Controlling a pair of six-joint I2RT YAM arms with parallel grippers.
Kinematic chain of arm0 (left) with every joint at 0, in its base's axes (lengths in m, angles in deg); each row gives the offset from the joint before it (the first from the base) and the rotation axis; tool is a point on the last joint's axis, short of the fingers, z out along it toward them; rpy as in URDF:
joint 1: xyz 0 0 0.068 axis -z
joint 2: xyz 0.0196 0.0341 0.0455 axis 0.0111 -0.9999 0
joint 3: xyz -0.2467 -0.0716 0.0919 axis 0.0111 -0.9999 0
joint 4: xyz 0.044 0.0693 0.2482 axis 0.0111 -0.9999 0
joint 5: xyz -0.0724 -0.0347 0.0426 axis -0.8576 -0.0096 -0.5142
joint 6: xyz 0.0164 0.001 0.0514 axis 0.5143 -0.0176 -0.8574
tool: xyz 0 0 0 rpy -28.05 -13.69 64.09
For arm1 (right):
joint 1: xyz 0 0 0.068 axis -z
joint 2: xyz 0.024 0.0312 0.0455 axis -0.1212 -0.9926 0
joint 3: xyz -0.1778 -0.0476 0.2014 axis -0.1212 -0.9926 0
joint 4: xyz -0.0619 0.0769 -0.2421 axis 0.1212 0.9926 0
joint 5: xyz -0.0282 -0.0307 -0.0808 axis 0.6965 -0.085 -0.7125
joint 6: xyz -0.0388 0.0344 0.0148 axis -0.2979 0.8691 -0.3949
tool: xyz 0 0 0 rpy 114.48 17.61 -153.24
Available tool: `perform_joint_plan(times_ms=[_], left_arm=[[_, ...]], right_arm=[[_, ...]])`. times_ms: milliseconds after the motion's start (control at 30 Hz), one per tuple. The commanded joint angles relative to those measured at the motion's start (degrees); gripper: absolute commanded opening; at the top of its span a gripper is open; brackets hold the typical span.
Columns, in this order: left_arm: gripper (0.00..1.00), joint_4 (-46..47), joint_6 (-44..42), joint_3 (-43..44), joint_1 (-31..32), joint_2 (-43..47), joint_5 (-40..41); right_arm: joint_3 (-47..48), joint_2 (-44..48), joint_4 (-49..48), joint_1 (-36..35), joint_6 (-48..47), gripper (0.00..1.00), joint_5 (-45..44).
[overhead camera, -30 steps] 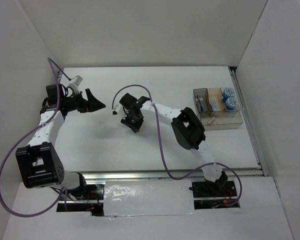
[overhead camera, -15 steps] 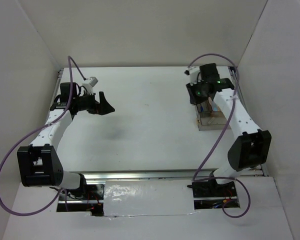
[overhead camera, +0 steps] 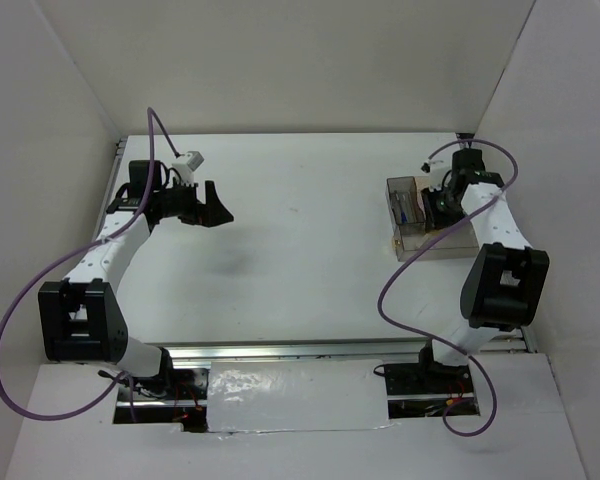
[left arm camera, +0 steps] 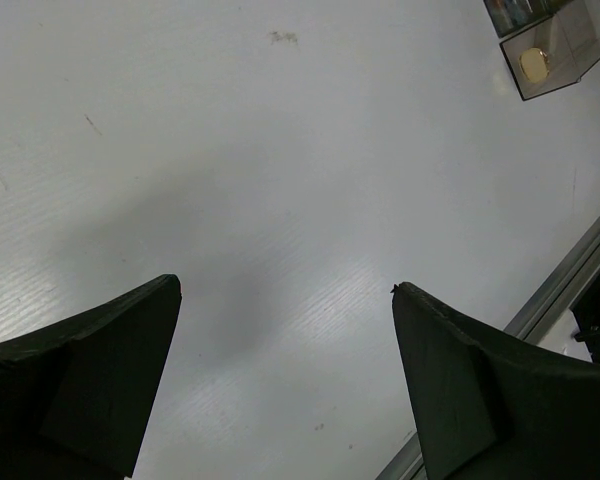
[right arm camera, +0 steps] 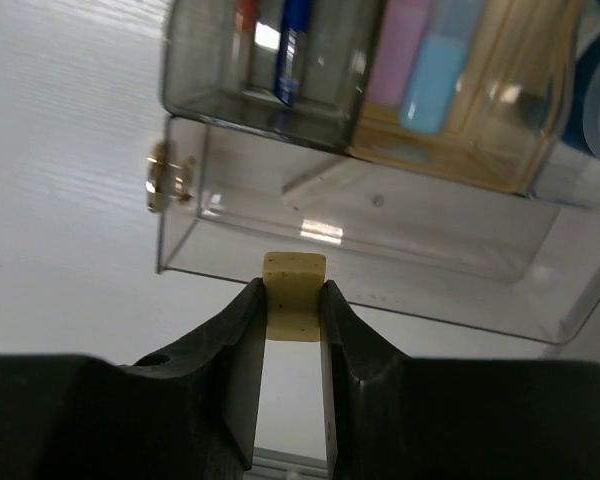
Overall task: Sort the stationery into containers
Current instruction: Place the stationery into the container
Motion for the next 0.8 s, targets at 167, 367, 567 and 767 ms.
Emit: perform_joint_plan(times_ms=[167, 367, 567, 767], left_arm=[[0.99, 0.99, 0.10, 1.36, 0.09, -0.71, -0.13], [0.99, 1.16, 0.45, 1.27, 0.09, -0.89, 0.22], [0.99, 0.37, -0.33, 1.62, 0.09, -0.54, 0.48], [0.99, 0.02, -0.51, 1.53, 0.09, 0.25, 1.09]], right_arm=[[-3.23, -0.35, -4.10, 4.58, -3.48, 0.24, -0.94], [-4.89, -1.32, -5.42, 5.99, -2.51, 0.31, -1.56], [-4.90, -2.81, -8.14, 6.69, -1.11, 0.47, -2.00], [-2.71, -3.52, -6.31, 6.78, 0.57, 0.70, -0.69]])
